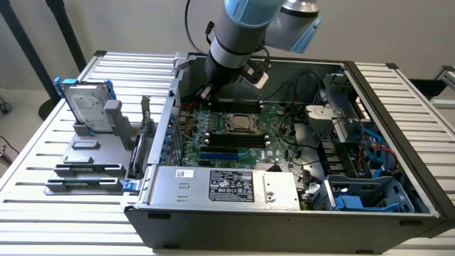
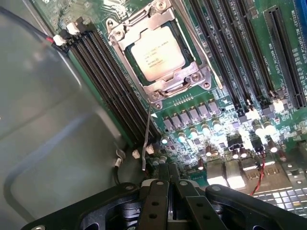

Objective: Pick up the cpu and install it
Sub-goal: 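Install the first cpu locking lever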

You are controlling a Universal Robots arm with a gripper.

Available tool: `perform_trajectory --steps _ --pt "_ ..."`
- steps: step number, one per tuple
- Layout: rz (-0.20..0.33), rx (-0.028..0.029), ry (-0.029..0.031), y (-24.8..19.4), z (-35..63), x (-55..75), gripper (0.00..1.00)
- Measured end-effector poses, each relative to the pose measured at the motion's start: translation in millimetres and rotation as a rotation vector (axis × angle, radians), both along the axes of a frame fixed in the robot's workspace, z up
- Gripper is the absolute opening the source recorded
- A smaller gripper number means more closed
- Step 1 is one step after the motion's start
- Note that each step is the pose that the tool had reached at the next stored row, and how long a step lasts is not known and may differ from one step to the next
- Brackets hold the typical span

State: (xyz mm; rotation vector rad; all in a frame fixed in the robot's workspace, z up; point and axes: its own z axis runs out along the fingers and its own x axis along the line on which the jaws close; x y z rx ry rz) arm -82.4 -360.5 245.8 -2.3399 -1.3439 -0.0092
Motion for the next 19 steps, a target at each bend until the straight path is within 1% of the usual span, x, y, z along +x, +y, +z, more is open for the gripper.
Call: perform_trajectory --steps 3,9,15,19 --pt "-0.035 0.0019 0.0002 0.0 0.0 -0.5 0.11" --pt "-0.093 0.0021 0.0007 0.1 -1.1 -1.7 0.11" --pt "-0.118 0.0021 0.0007 1.8 -4.3 -10.7 0.11" --pt "-0.144 0.0021 0.0006 2.8 -8.0 -13.5 0.11"
